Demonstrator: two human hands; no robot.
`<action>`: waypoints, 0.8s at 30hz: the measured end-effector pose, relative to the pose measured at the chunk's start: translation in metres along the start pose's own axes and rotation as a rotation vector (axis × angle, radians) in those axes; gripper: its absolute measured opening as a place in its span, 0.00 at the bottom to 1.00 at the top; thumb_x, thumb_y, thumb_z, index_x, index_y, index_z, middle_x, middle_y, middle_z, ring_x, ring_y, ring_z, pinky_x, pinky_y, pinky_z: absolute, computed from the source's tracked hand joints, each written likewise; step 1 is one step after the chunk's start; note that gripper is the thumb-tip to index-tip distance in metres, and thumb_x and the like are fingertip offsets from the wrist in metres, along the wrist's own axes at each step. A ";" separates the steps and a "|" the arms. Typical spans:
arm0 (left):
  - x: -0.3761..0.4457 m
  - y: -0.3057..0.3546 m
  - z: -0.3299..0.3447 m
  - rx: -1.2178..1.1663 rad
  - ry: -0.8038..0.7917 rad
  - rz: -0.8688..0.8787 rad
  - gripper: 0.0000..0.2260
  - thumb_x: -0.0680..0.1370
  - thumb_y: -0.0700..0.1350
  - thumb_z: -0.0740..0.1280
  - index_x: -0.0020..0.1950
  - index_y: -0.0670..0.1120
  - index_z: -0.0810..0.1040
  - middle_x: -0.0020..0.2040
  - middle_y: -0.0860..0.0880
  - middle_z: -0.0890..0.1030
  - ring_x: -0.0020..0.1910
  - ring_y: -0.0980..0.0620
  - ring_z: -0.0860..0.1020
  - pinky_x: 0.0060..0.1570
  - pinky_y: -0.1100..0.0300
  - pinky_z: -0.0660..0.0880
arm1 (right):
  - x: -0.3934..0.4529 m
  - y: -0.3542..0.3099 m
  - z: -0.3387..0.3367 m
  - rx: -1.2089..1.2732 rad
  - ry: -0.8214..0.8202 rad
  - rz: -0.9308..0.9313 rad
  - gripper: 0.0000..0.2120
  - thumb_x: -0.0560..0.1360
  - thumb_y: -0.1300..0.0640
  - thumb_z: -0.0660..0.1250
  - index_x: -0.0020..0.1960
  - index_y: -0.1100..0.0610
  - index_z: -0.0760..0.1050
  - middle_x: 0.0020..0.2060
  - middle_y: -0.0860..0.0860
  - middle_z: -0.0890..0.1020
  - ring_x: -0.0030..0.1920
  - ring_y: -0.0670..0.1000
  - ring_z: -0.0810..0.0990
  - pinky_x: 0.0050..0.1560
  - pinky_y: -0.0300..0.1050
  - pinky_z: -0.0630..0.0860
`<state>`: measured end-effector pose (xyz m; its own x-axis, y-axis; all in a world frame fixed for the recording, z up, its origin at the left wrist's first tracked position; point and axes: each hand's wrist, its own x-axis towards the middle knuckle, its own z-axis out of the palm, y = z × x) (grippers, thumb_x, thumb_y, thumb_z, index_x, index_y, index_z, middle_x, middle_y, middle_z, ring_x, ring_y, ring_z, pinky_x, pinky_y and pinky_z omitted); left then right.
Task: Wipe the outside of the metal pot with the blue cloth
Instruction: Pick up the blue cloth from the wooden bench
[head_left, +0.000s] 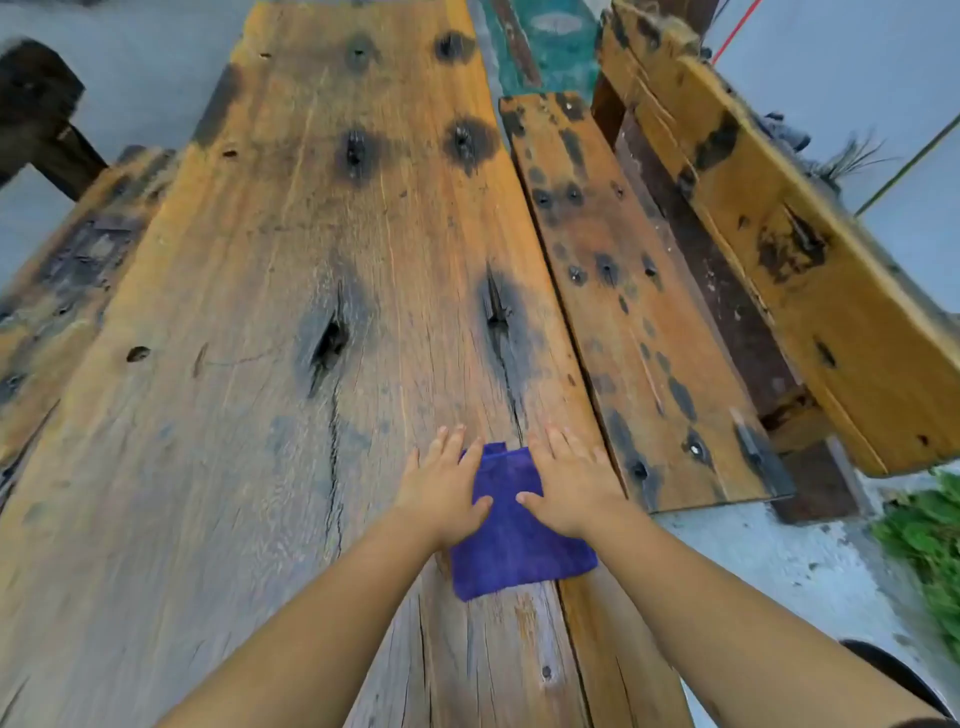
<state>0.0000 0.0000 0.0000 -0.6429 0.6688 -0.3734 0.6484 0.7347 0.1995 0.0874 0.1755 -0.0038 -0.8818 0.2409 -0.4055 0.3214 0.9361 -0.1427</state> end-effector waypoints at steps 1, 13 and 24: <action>0.009 -0.003 0.004 -0.006 -0.015 -0.002 0.36 0.78 0.59 0.59 0.80 0.48 0.47 0.81 0.46 0.47 0.79 0.44 0.45 0.74 0.42 0.50 | 0.007 0.000 0.004 0.019 -0.032 0.006 0.42 0.77 0.35 0.59 0.81 0.51 0.42 0.82 0.54 0.44 0.81 0.56 0.45 0.76 0.58 0.52; 0.071 -0.021 0.038 -0.057 -0.082 -0.048 0.22 0.77 0.54 0.65 0.67 0.47 0.67 0.63 0.44 0.74 0.62 0.42 0.73 0.56 0.49 0.72 | 0.055 0.004 0.029 0.077 -0.098 0.030 0.21 0.76 0.50 0.69 0.65 0.54 0.67 0.67 0.55 0.70 0.67 0.60 0.68 0.60 0.56 0.73; 0.066 -0.029 0.031 -0.097 -0.117 0.145 0.05 0.77 0.47 0.64 0.47 0.50 0.68 0.46 0.48 0.73 0.50 0.43 0.76 0.39 0.57 0.66 | 0.057 0.014 0.021 0.225 -0.176 -0.105 0.08 0.72 0.64 0.62 0.39 0.54 0.66 0.41 0.49 0.70 0.49 0.57 0.75 0.42 0.45 0.66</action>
<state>-0.0484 0.0193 -0.0584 -0.4908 0.7545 -0.4358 0.6845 0.6433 0.3428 0.0489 0.1973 -0.0484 -0.8469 0.0794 -0.5259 0.3177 0.8685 -0.3806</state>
